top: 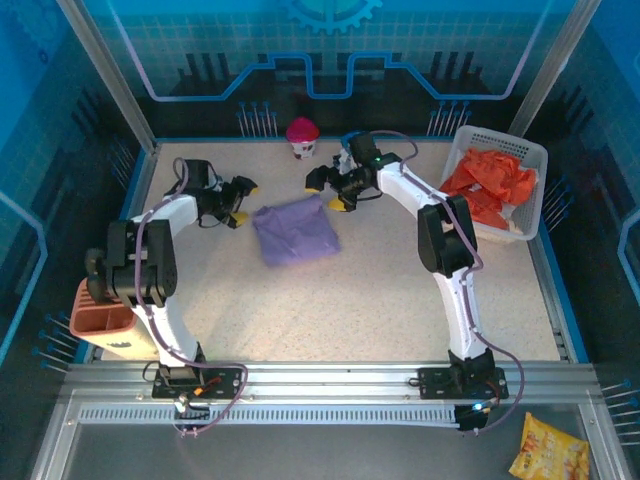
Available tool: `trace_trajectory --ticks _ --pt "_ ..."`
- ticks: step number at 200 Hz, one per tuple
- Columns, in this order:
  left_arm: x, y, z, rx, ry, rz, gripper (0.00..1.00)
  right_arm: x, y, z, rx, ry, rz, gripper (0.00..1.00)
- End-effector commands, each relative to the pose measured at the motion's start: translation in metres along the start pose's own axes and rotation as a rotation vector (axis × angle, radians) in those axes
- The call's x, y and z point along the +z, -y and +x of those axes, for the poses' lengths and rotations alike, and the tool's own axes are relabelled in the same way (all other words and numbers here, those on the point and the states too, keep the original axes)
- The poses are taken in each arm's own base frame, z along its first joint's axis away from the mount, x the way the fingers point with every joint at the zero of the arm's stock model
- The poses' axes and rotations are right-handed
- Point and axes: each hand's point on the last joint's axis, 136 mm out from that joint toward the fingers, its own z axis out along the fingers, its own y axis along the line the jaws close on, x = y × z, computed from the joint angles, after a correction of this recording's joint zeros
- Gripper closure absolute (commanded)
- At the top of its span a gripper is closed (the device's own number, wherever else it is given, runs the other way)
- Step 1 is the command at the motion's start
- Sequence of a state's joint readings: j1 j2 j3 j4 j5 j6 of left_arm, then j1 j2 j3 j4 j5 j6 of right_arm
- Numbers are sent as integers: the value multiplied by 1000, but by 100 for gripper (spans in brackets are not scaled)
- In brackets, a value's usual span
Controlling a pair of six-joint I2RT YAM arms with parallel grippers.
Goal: Fold and stack the t-shirts
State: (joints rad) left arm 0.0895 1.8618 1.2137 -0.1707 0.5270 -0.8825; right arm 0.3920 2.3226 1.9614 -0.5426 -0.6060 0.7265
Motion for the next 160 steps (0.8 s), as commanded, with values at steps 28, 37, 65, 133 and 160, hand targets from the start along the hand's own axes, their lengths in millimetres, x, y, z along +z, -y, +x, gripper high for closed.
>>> trace_trajectory --ticks 28,37,65,133,160 --pt "-24 4 12 137 -25 -23 20 -38 -11 23 -117 24 7 0" --pt "-26 -2 19 139 -34 -30 22 -41 -4 33 -121 12 36 0" --pt "-32 -21 43 142 -52 -37 26 -48 16 66 -127 -28 72 1" --pt "-26 -58 131 157 -194 -77 26 -19 47 119 -42 -138 69 15" --pt "-28 -72 150 134 -187 -89 27 -6 53 120 2 -143 63 20"
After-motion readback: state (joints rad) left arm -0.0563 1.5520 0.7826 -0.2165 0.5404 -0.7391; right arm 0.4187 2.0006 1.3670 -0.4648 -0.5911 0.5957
